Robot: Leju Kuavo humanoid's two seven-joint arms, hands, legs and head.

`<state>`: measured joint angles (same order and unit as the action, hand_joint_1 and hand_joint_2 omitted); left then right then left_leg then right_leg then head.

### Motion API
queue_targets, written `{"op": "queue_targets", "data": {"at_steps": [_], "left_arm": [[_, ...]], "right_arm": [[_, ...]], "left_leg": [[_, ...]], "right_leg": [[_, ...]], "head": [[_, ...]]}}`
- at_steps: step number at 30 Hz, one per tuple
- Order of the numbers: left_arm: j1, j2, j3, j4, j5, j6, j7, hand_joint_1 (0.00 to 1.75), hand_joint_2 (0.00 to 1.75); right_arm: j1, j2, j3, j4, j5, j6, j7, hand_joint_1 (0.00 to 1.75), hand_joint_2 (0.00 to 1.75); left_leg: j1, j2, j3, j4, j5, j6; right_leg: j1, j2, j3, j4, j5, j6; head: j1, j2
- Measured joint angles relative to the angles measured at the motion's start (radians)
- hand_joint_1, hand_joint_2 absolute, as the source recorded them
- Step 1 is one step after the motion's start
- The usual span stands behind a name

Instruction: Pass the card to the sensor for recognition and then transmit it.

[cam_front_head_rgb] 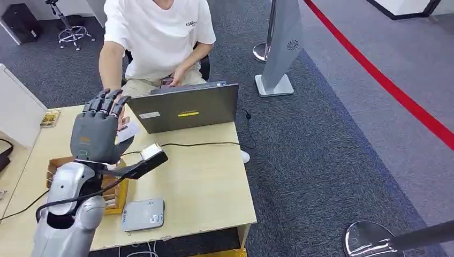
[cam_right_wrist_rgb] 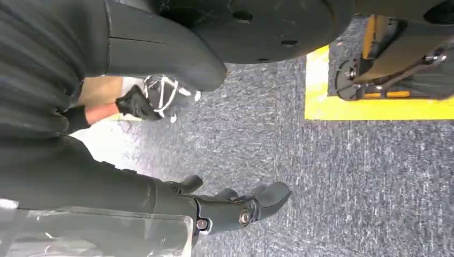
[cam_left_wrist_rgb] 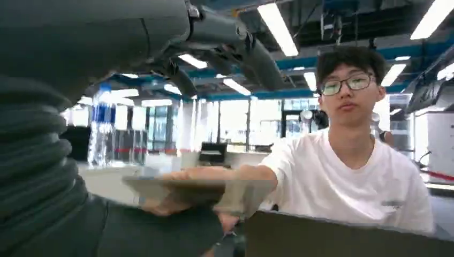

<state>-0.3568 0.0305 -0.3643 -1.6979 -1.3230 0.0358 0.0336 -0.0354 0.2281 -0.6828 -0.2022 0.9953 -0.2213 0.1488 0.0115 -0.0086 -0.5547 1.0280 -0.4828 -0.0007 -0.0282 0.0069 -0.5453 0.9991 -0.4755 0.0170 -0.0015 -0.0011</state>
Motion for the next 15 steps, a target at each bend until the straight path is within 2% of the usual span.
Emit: {"op": "queue_targets", "data": {"at_steps": [15], "left_arm": [[-0.018,0.025,-0.033,0.053,-0.005,0.003,0.014,1.75,1.75]], "right_arm": [[0.000,-0.003,0.007,0.002,0.016,0.006,0.008,0.00,1.75]], "left_leg": [[0.000,0.000,-0.001,0.000,0.001,0.001]], "right_leg": [[0.000,0.000,0.000,0.000,0.001,0.001]], "head": [[0.000,0.000]]}}
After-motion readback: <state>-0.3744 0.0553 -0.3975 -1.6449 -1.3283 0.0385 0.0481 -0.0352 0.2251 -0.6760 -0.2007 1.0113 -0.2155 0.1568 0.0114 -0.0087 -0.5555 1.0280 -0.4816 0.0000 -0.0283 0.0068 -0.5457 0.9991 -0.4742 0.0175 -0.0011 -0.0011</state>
